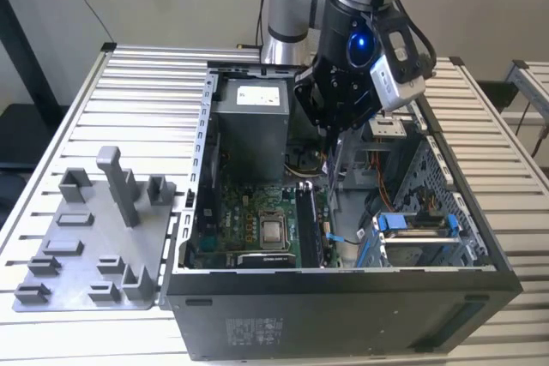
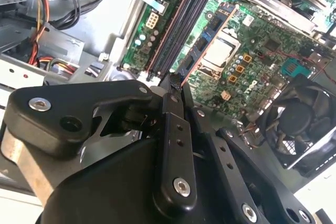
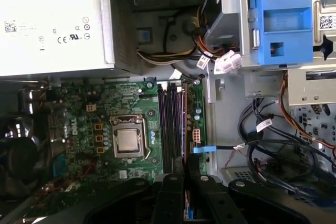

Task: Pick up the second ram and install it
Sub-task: 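Insert the second ram into the second slot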

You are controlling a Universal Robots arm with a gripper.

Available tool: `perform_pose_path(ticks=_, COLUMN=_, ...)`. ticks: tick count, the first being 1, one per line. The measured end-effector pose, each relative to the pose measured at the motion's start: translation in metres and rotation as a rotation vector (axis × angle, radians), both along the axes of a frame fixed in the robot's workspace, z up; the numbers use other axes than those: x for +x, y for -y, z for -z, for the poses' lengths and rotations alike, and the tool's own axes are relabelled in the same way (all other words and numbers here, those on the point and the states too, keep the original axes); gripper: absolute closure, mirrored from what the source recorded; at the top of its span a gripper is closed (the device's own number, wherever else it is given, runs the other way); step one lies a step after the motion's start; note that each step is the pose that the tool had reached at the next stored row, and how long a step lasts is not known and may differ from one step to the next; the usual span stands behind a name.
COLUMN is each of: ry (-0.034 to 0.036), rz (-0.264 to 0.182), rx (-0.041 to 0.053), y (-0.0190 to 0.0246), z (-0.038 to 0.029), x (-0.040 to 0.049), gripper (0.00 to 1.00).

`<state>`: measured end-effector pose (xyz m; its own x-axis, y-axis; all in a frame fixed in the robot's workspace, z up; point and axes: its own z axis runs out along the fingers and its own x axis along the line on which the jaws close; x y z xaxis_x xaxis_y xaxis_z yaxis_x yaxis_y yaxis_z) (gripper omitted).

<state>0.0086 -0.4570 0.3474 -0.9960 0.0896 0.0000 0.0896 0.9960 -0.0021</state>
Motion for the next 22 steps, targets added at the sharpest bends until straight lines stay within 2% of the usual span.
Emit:
perform_pose_path(ticks=5, ry=0.0000, rz=-0.019, rx=-0.0007, y=0.0000, z=0.0033, x=0.0000, gripper=0.86)
perform_pose_path(ticks=11, ry=0.0000, rz=-0.020, rx=-0.0007, y=0.0000, z=0.0062, x=0.0000, gripper=0.86)
perform_pose_path(ticks=18, ry=0.0000, rz=-0.020, rx=-0.0006, y=0.0000, z=0.0065, x=0.0000, gripper=0.86)
perform_pose_path(ticks=22, ry=0.0000, rz=-0.021, rx=-0.0007, y=0.0000, z=0.0099, x=0.0000, gripper=0.86)
